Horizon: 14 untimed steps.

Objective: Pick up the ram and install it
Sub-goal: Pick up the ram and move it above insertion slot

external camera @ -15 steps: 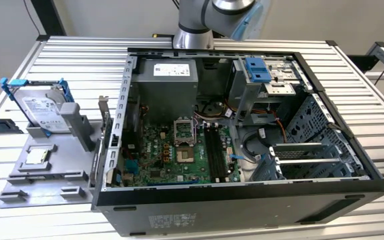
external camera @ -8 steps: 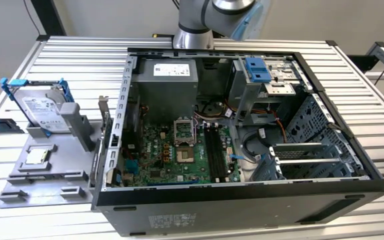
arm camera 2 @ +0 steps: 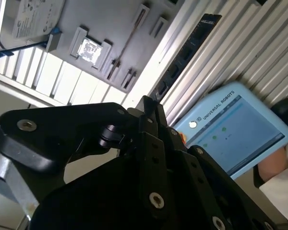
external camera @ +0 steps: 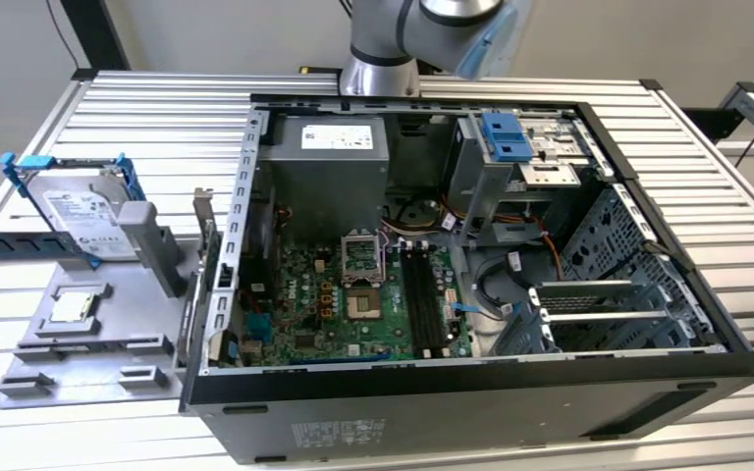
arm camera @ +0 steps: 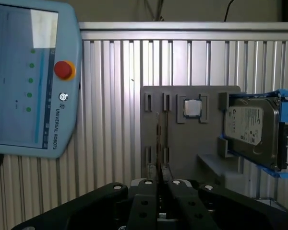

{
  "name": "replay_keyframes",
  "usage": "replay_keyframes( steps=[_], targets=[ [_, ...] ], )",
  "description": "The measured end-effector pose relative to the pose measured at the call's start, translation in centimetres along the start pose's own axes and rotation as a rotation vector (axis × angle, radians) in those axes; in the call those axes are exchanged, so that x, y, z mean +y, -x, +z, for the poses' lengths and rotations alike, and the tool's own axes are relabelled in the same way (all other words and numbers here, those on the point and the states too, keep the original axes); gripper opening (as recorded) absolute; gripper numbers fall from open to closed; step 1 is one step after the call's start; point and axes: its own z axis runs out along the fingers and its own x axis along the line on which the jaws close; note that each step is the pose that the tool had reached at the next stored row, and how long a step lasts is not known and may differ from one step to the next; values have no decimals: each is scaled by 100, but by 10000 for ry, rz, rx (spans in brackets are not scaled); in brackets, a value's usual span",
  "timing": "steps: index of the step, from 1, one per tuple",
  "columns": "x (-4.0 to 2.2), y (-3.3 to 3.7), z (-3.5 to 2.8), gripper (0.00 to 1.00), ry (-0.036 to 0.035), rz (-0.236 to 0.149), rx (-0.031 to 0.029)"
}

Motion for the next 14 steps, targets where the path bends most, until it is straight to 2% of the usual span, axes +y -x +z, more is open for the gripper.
replay_keyframes(
  steps=[6, 14],
  targets=[
    [-274, 5, -4, 0, 7, 0, 0],
    [-584, 12, -7, 0, 6, 0, 0]
  ],
)
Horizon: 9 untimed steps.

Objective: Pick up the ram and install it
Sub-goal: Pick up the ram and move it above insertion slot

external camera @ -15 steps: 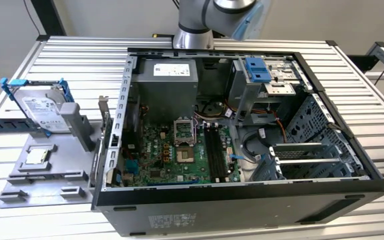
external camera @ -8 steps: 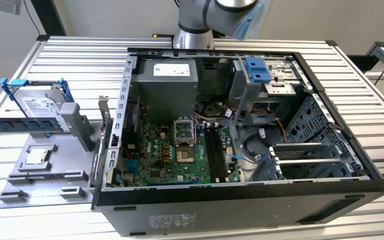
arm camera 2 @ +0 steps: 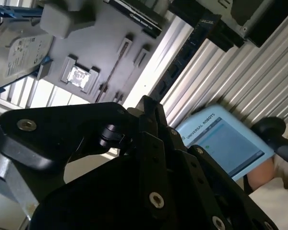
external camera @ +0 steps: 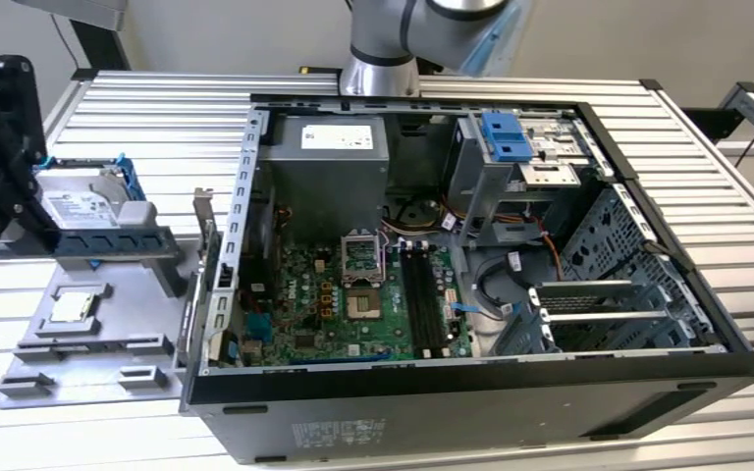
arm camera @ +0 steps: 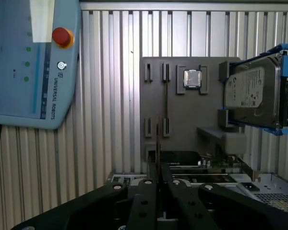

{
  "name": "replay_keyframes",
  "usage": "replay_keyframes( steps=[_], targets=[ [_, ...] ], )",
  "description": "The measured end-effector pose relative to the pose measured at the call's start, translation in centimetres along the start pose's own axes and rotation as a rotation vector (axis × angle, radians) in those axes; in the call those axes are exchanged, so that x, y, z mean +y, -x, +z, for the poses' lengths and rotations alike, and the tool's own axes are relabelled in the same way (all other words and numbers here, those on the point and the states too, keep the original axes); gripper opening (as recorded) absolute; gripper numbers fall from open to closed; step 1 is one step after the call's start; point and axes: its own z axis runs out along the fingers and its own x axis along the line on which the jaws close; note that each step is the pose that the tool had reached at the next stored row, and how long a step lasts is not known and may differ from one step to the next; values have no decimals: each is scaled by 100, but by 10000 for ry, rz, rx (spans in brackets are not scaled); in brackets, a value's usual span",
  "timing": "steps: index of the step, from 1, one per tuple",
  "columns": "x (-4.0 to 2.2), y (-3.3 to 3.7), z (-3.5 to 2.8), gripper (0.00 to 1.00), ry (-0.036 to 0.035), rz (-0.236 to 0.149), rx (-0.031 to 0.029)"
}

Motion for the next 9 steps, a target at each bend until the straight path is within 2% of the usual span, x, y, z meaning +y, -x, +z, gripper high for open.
replay_keyframes(
  steps=[9],
  targets=[
    [-409, 10, -4, 0, 0, -1, 0]
  ],
)
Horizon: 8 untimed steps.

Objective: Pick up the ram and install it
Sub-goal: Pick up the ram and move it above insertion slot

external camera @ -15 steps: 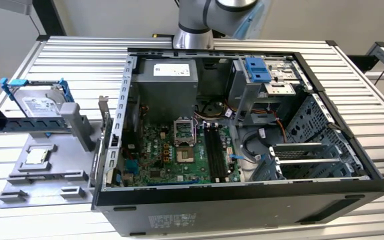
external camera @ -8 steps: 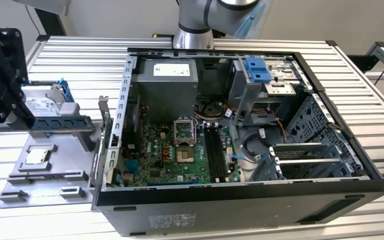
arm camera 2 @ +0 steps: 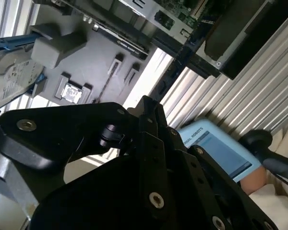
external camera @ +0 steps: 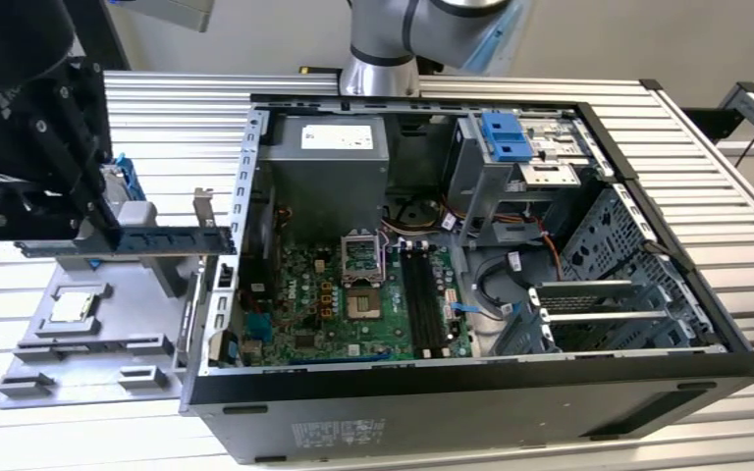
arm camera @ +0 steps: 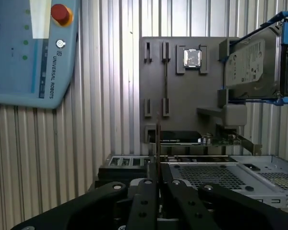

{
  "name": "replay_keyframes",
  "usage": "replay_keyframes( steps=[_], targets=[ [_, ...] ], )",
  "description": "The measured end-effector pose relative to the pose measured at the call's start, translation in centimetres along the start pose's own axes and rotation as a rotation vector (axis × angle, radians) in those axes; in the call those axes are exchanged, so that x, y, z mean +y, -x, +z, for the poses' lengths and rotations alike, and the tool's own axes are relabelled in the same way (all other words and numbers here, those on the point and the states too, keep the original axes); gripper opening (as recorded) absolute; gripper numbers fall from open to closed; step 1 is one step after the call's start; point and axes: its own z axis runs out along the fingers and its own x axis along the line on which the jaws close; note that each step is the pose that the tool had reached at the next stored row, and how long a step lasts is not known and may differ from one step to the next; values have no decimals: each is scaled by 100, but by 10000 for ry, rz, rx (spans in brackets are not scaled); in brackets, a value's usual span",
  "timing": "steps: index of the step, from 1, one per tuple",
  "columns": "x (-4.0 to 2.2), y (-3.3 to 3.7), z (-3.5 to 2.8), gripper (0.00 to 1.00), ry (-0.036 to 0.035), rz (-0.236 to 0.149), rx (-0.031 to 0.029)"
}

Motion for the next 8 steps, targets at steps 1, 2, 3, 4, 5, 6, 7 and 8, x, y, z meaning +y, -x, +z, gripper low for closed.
replay_keyframes(
  steps=[1, 2, 3, 4, 5, 6, 7, 8],
  targets=[
    [-46, 1, -1, 0, 0, 1, 0],
    [-89, 2, -1, 0, 0, 0, 1],
    [-130, 3, -2, 0, 1, 0, 1],
    [-174, 4, -3, 0, 1, 0, 1],
    [-213, 5, -2, 0, 1, 0, 0],
    [-257, 6, -3, 0, 0, 1, 1],
    [-300, 7, -3, 0, 1, 1, 1],
    [-342, 8, -3, 0, -1, 0, -1]
  ],
)
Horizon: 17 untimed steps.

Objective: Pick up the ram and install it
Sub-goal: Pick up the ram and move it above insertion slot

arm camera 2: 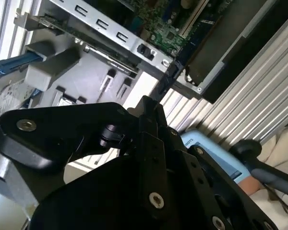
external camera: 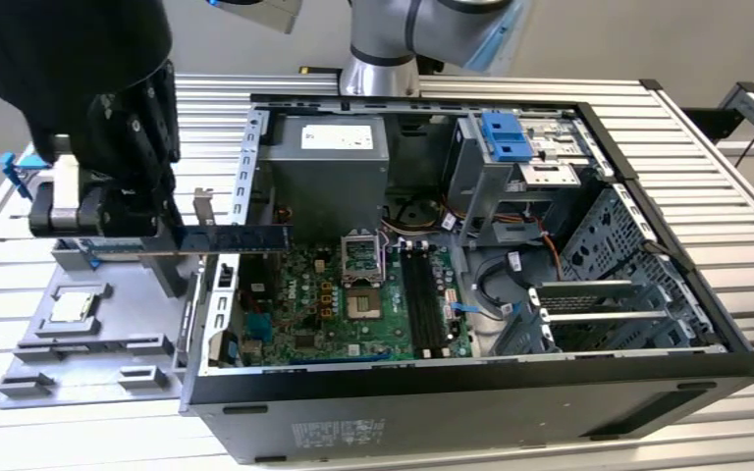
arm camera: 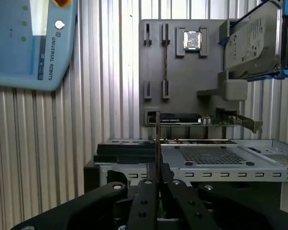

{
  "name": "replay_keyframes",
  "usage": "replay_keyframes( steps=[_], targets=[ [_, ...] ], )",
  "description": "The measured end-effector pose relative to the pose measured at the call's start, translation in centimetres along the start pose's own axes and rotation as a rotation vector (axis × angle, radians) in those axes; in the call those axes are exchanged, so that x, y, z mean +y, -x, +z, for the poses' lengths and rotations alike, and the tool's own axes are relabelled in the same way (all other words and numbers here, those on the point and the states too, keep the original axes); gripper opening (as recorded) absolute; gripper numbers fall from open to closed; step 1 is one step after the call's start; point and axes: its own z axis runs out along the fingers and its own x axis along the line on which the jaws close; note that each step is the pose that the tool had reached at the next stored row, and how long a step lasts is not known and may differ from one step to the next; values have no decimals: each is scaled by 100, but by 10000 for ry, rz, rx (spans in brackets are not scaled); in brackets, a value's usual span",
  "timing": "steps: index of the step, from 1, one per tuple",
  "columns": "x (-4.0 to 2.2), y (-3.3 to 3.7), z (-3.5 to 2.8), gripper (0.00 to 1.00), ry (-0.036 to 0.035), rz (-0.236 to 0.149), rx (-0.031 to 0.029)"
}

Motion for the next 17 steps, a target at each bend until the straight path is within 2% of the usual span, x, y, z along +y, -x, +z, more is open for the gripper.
replay_keyframes(
  steps=[17],
  targets=[
    [-701, 15, -3, 0, 1, 0, 1]
  ],
)
